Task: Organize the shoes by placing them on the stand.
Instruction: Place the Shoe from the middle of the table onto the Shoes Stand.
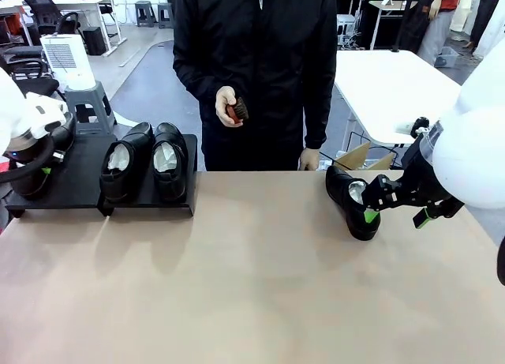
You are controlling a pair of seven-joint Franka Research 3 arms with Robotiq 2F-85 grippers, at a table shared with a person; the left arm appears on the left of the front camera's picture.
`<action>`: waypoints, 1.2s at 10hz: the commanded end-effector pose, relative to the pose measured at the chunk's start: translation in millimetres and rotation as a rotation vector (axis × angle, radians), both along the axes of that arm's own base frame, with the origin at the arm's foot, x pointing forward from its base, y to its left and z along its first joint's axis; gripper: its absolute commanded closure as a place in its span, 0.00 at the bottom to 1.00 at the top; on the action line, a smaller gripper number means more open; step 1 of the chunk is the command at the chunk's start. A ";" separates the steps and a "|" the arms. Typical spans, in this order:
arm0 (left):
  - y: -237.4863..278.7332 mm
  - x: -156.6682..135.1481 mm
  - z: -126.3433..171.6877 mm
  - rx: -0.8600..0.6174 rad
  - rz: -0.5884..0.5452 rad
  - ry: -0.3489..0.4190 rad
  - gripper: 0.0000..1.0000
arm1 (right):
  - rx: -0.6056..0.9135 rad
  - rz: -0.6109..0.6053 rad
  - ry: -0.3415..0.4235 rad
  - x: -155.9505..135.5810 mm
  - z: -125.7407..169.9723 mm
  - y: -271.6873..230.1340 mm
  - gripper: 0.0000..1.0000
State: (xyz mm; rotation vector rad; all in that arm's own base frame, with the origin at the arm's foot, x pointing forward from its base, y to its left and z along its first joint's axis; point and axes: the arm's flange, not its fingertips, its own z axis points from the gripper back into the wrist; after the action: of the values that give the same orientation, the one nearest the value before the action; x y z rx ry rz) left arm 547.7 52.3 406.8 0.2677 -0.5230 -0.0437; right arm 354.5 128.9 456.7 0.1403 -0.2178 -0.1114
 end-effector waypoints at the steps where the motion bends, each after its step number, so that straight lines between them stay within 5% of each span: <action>1: 2.5 1.5 -5.9 0.016 0.033 -0.031 1.00 | 0.010 -0.004 -0.012 2.0 0.5 1.5 0.00; 4: 4.0 -0.2 -6.0 -0.012 0.062 -0.016 1.00 | 0.010 -0.004 -0.012 2.0 0.5 1.5 0.00; 8: 12.5 0.8 5.6 -0.010 0.066 -0.061 0.23 | 0.010 -0.004 -0.012 2.0 0.5 1.5 0.00; 12: 15.9 -11.5 16.5 -0.040 0.067 -0.092 0.23 | 0.010 -0.004 -0.012 2.0 0.5 1.5 0.00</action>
State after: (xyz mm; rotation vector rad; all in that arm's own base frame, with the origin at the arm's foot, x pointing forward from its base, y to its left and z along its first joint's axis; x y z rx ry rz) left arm 545.7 66.6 421.9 0.2591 -0.5831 0.0283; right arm 354.5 128.9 456.7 0.1402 -0.2178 -0.1114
